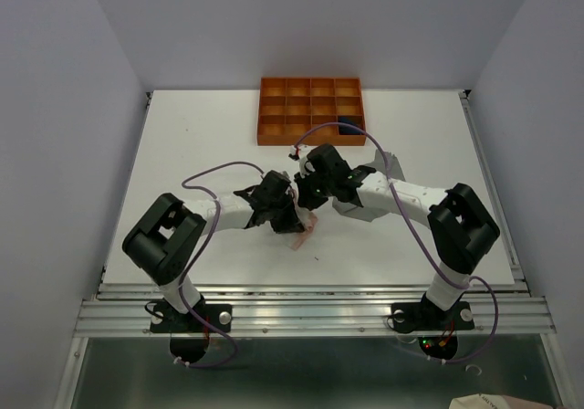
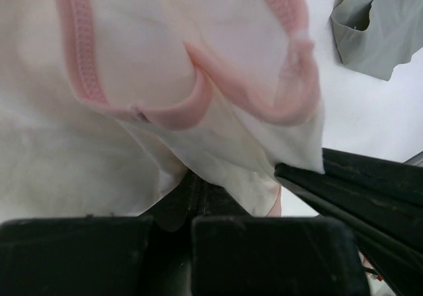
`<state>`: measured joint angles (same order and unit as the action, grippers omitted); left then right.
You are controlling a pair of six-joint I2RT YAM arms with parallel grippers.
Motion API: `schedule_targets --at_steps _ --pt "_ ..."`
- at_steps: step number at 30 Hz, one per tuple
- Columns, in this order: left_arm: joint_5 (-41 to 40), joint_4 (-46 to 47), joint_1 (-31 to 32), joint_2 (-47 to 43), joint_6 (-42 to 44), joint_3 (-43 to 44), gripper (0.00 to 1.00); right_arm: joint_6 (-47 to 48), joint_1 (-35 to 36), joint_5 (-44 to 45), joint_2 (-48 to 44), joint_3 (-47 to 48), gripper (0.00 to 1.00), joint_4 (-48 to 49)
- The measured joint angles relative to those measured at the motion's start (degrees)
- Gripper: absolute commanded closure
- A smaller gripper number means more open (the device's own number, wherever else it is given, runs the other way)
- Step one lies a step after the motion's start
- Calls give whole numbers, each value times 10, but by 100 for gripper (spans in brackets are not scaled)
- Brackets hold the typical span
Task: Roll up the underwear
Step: Fold the underwear
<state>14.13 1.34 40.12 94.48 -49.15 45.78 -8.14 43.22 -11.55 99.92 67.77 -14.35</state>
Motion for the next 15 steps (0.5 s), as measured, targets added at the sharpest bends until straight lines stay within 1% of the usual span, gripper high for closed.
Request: schedule_targets --at_steps 9,15 --pt "-7 0 0 -10 -3 1 100 0 0 -7 0 0 99 0" --pt "-36 -36 1 -92 -2 10 99 0 0 -4 0 0 99 0"
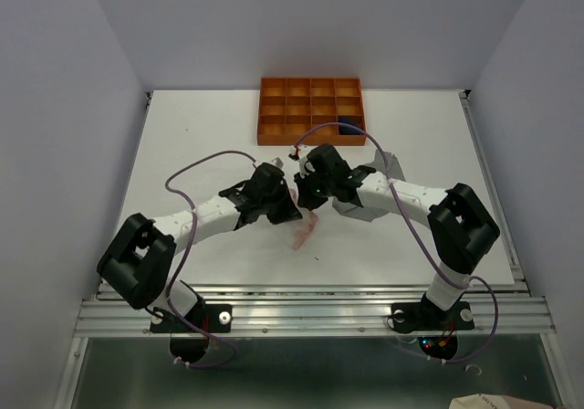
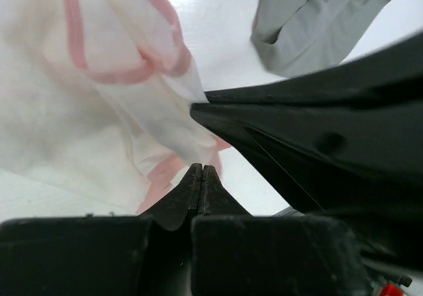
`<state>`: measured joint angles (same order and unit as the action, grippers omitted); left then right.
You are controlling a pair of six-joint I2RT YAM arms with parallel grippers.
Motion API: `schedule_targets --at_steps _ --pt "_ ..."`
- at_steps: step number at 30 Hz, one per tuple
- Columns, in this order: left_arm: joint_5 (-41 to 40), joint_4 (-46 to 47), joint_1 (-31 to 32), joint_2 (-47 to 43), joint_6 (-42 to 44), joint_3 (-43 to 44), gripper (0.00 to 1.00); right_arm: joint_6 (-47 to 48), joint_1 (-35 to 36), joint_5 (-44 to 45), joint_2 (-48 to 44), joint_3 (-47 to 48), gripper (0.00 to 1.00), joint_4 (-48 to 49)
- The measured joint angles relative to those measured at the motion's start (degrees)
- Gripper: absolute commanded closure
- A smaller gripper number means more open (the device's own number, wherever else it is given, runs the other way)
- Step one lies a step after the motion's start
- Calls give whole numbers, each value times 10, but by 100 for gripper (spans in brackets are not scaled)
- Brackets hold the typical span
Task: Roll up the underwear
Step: Fold the underwear
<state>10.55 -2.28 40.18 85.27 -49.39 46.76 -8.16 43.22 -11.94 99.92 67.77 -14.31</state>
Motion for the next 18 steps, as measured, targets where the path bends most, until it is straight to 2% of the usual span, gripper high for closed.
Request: schedule_targets --at_steps 4,10,15,18 --pt "-33 -30 0 -65 -1 0 99 0 0 2 0 0 99 0" --pt "-69 -63 -8 -110 -14 -19 99 0 0 2 0 0 99 0" --pt "-81 -85 -47 -121 -21 -52 100 0 0 0 0 0 99 0" --pt "-83 -84 -92 -118 -21 -72 100 0 0 -5 0 0 99 0"
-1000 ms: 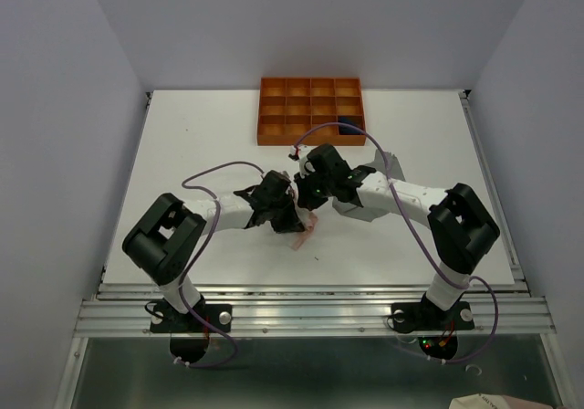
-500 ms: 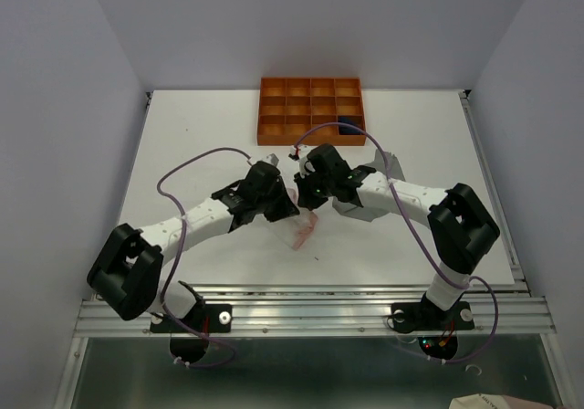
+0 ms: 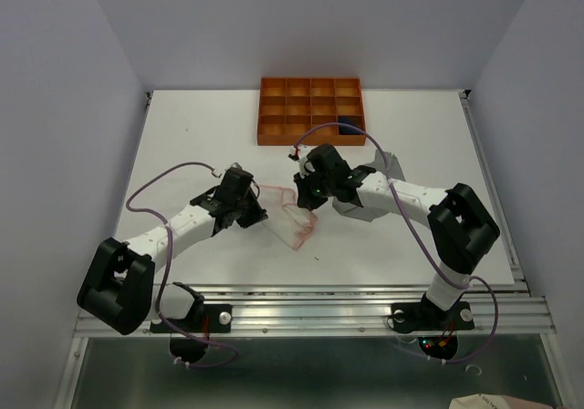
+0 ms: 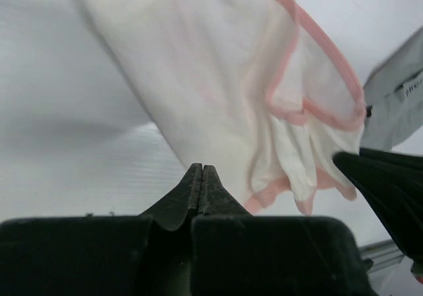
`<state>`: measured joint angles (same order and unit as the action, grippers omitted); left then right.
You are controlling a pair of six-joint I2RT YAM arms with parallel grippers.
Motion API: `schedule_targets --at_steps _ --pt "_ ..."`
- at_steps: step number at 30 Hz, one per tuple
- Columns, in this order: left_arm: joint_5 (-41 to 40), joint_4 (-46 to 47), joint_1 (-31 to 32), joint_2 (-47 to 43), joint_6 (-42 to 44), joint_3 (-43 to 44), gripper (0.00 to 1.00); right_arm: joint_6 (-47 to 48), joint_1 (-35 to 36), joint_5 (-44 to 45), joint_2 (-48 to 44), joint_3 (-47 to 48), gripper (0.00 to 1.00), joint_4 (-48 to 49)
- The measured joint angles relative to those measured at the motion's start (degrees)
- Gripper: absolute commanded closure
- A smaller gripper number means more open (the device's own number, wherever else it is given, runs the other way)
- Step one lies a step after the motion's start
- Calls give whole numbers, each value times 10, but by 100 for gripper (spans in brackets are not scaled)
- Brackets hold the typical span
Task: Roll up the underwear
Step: Fold the underwear
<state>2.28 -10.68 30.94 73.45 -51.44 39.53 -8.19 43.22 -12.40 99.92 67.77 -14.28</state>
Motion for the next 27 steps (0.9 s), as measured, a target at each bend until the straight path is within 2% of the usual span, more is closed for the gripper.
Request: schedule_targets --at_steps 5,15,27 --pt "6 26 -41 42 7 -5 100 0 2 -2 0 0 99 0" --pt "16 62 -42 136 21 22 100 0 15 -18 0 0 99 0" --pt "32 95 -43 139 7 4 100 -1 34 -36 0 5 99 0"
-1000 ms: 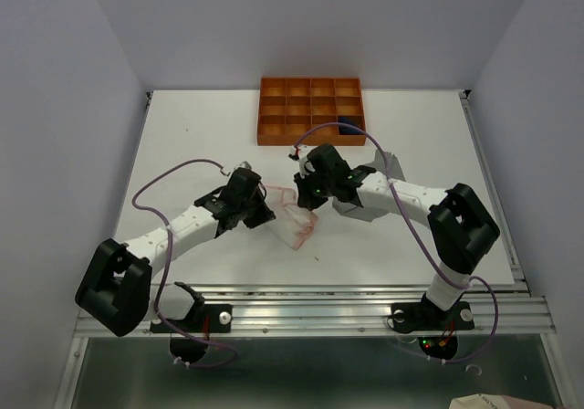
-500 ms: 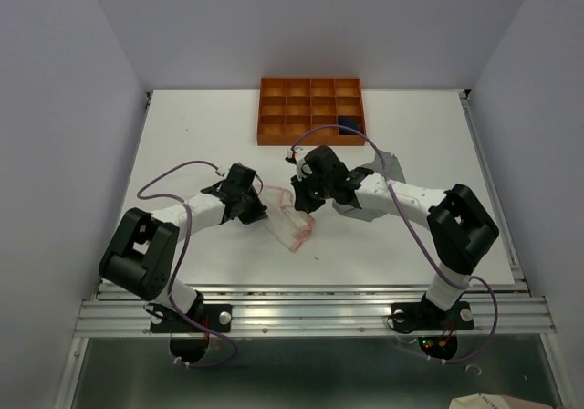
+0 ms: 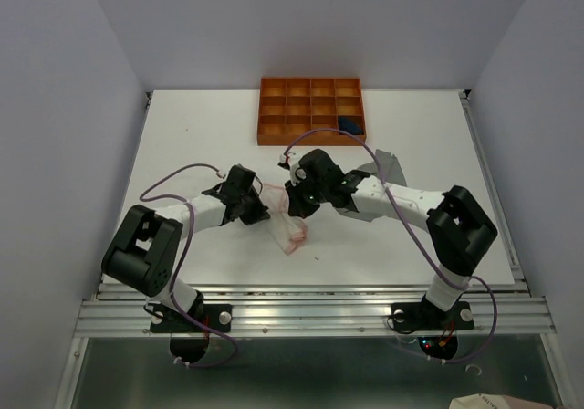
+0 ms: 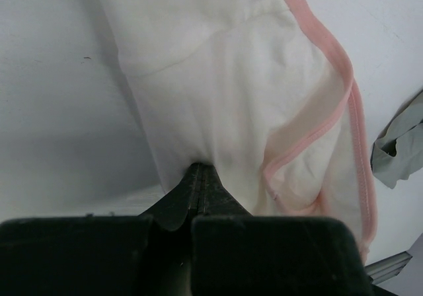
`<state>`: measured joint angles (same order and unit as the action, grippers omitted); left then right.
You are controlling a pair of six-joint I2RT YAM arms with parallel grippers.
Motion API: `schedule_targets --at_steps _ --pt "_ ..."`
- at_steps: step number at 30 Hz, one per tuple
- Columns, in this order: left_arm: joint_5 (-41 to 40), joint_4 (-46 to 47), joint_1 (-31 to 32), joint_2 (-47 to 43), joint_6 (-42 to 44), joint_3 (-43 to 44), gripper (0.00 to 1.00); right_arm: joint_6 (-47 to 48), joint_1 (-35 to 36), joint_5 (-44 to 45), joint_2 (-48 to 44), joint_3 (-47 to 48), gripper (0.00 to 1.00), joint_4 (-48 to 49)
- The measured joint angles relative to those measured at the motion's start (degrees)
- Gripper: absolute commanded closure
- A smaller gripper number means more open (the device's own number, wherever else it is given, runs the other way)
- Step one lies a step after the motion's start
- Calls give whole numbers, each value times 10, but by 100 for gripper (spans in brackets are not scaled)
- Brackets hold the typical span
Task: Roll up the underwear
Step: Fold the underwear
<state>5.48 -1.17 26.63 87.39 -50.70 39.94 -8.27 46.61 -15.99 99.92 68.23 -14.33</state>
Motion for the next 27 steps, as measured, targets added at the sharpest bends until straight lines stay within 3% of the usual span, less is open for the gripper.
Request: schedule_targets --at_steps 27 --pt "13 7 -1 -38 -42 -40 100 -51 64 14 86 30 98 29"
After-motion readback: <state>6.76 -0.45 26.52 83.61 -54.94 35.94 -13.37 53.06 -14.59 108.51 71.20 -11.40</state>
